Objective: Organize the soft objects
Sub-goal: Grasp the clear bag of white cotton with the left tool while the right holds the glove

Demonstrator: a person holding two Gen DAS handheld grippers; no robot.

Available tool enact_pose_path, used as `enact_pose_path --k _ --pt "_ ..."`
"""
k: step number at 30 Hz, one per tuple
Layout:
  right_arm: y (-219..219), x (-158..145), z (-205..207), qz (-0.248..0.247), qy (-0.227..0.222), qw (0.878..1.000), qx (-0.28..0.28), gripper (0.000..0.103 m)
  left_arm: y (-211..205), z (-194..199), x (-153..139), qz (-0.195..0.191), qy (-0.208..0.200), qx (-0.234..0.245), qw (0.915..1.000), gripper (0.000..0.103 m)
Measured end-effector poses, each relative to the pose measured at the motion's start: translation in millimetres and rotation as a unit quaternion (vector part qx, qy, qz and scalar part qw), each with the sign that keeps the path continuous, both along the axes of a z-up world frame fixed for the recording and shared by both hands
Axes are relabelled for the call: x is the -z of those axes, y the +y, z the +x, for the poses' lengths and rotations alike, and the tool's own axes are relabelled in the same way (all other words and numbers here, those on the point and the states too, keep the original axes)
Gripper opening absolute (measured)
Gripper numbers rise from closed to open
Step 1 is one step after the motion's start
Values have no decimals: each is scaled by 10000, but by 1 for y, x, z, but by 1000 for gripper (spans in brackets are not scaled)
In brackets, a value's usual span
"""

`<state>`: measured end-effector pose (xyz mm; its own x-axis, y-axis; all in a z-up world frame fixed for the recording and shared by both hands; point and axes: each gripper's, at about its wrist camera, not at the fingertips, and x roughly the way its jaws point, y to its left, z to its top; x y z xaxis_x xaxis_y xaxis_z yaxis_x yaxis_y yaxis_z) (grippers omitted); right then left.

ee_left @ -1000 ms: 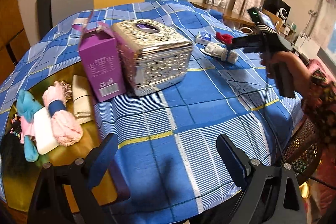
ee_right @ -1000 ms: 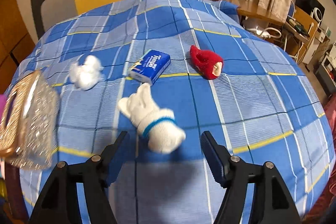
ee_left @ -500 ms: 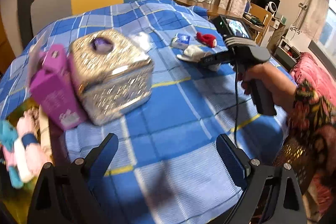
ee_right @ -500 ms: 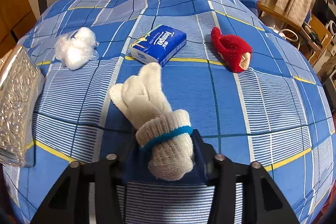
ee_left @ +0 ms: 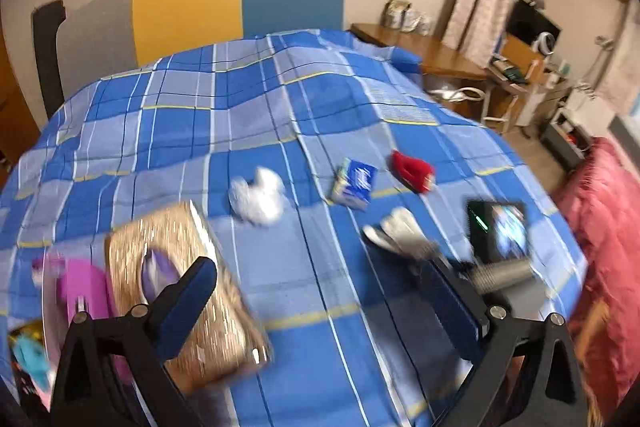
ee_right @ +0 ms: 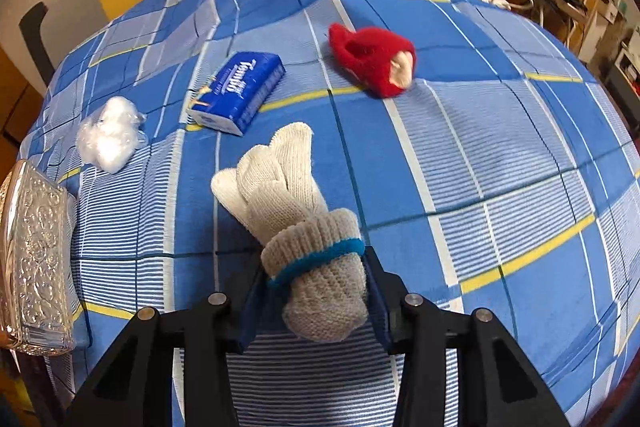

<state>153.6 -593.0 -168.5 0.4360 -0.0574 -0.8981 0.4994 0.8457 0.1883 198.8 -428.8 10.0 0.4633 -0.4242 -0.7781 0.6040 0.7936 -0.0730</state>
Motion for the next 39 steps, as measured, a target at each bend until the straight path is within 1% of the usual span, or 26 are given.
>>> enact_pose_path --k 3,6,7,9,11,12,13,16,19,22,24,25,26,27,29,30,32,34,39 --pt "0 -2 -1 79 -45 10000 25 44 -23 34 11 376 -105 -139 9991 102" --pt "-4 -2 -4 347 -145 9993 83 44 -44 73 34 790 -92 -289 9964 102" --pt "-6 -1 -5 431 -155 9989 118 44 -49 83 43 951 -119 -389 9946 100" --pt "-8 2 -5 499 -82 9986 185 44 -57 105 58 1126 -22 -521 9923 100" --pt "-9 3 -4 561 -82 9982 207 44 -62 117 72 1213 150 -603 9907 100" --pt "-9 2 -4 573 -87 9981 216 44 -64 127 82 1248 365 -662 9893 100" --pt "-8 2 -5 590 -82 9980 216 44 -65 134 89 1272 492 -712 9881 100" --pt "-7 2 -3 695 -91 9974 188 44 -67 151 110 1376 767 -911 9833 100" --pt "-5 3 -3 762 -81 9969 161 44 -71 162 125 1457 869 -1022 9802 100" --pt "-3 3 -1 783 -84 9968 152 45 -75 168 135 1443 959 -1002 9798 100" --pt "-3 3 0 819 -103 9965 148 44 -77 169 143 1420 1065 -980 9792 97" --pt "-3 2 0 831 -102 9964 143 44 -79 170 145 1434 1101 -962 9788 93" --pt "-3 2 0 846 -109 9963 146 44 -80 170 149 1448 1152 -942 9782 85" --pt "-4 2 -2 869 -123 9960 144 44 -81 171 153 1480 1190 -919 9775 82" --pt "-3 1 0 894 -138 9958 132 45 -83 171 160 1589 1230 -850 9759 68" --pt "-3 1 0 901 -146 9957 132 45 -83 170 162 1560 1244 -819 9765 65" --pt "-3 1 0 901 -140 9958 126 45 -84 170 165 1518 1262 -725 9776 47" --pt "-4 2 -1 921 -127 9956 124 44 -85 167 166 1541 1213 -683 9782 43" --pt "-4 3 1 908 -113 9958 65 45 -86 157 152 1372 1103 -628 9824 41"
